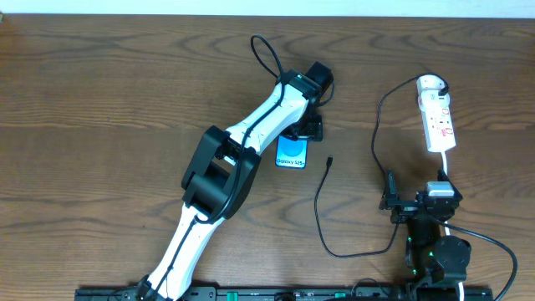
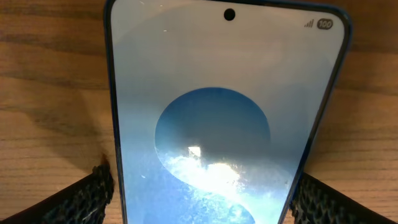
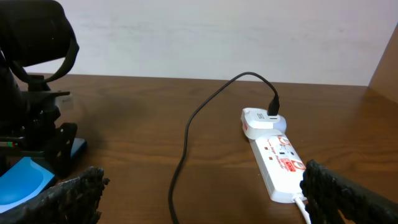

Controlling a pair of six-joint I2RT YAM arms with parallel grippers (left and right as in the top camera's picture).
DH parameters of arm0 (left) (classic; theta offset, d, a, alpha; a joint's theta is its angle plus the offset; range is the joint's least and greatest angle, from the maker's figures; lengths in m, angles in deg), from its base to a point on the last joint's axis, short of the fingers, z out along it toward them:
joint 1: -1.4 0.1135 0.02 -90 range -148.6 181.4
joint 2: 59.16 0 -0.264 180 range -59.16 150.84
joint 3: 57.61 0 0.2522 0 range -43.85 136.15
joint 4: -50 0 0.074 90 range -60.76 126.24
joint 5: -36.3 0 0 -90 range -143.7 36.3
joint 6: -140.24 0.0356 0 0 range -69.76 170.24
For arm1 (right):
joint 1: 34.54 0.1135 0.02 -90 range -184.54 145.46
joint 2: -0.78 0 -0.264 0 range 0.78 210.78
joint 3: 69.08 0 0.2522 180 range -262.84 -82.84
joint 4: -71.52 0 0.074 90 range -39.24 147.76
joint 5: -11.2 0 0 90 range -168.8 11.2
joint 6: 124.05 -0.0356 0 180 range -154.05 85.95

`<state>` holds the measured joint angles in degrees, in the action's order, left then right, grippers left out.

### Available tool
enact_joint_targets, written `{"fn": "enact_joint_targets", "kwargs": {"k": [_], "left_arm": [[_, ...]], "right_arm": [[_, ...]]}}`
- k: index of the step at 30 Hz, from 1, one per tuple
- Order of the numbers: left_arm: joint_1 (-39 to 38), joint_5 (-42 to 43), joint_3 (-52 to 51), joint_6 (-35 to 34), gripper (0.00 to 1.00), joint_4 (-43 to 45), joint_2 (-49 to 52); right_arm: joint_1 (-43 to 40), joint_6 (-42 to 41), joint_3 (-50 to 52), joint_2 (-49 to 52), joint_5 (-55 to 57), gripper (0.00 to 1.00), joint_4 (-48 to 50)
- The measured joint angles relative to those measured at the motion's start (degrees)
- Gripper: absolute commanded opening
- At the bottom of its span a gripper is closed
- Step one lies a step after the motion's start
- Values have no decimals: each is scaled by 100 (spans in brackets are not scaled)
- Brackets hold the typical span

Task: Plug charger to phone and switch on socket
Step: 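Close the left gripper on the phone's top edge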

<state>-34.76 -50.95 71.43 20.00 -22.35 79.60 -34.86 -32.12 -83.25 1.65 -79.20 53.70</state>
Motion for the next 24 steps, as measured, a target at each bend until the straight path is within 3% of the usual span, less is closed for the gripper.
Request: {"fn": "enact_joint_targets", "kwargs": {"k": [7,24], "left_arm": [[-2,17,7,0,83,-46,2],[0,33,28,-2,82,-114,11]], "right_arm": [[0,0,0,0,0,99,0],[0,0,0,0,0,99,0]]}}
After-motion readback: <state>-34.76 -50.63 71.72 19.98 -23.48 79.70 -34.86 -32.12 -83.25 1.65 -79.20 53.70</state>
